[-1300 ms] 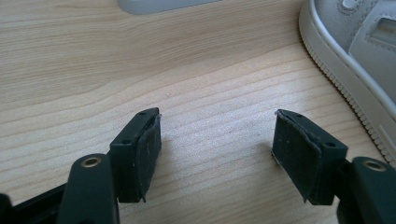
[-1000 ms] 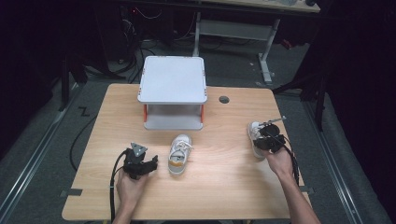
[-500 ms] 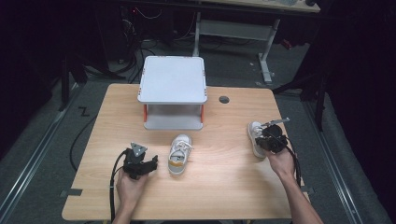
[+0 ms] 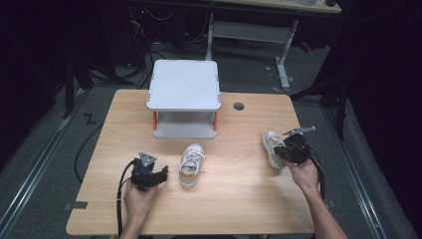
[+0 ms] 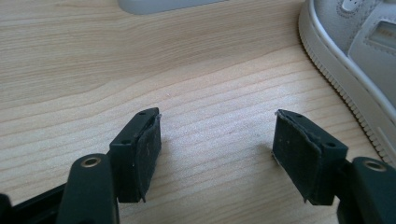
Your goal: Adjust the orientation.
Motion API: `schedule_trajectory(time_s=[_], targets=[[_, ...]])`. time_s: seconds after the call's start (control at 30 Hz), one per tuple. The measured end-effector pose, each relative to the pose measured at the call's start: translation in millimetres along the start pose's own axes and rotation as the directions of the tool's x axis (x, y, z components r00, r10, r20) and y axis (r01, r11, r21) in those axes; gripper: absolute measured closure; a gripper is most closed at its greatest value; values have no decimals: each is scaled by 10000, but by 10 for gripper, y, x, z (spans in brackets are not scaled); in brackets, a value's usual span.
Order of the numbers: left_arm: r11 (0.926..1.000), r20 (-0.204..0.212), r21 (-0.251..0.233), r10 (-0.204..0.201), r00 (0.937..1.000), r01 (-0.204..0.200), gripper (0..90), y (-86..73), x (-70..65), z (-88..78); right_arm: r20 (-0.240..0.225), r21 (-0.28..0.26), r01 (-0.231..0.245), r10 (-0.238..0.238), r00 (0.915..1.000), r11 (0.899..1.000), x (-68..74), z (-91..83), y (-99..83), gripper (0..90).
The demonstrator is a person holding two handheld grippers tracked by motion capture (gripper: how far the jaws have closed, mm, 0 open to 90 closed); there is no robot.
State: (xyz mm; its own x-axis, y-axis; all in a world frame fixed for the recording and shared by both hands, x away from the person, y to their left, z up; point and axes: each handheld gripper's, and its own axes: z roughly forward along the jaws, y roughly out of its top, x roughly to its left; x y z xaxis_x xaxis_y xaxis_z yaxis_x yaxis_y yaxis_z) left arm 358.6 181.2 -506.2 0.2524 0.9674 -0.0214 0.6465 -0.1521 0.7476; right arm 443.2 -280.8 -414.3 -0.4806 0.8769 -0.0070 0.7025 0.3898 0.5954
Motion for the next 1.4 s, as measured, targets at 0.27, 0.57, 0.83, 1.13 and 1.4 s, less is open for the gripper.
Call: schedule_trajectory(time_s=[0.27, 0.57, 0.83, 1.13, 1.4], targets=[[10000, -4, -1, 3, 10000, -3, 327, 0, -1, 0, -798, -547, 246, -289, 9964, 9982, 149, -177, -24, 881], [10000, -8, 6, 11, 10000, -11, 327, 0, -2, 0, -1453, -888, 940, -1062, 9837, 9916, 519, -285, 49, 881], [10000, 15, -12, -18, 10000, 18, 327, -1, 2, -1, -1897, -932, 2065, -2210, 9567, 9740, 1047, -234, 186, 881], [9999, 48, -54, -85, 10000, 86, 326, -4, 5, -2, -1981, -570, 2848, -2905, 9361, 9569, 1506, -16, 339, 880], [10000, 35, -49, -73, 10000, 73, 326, -6, 2, -3, -1834, 12, 3253, -3195, 9297, 9456, 1719, 166, 427, 879]])
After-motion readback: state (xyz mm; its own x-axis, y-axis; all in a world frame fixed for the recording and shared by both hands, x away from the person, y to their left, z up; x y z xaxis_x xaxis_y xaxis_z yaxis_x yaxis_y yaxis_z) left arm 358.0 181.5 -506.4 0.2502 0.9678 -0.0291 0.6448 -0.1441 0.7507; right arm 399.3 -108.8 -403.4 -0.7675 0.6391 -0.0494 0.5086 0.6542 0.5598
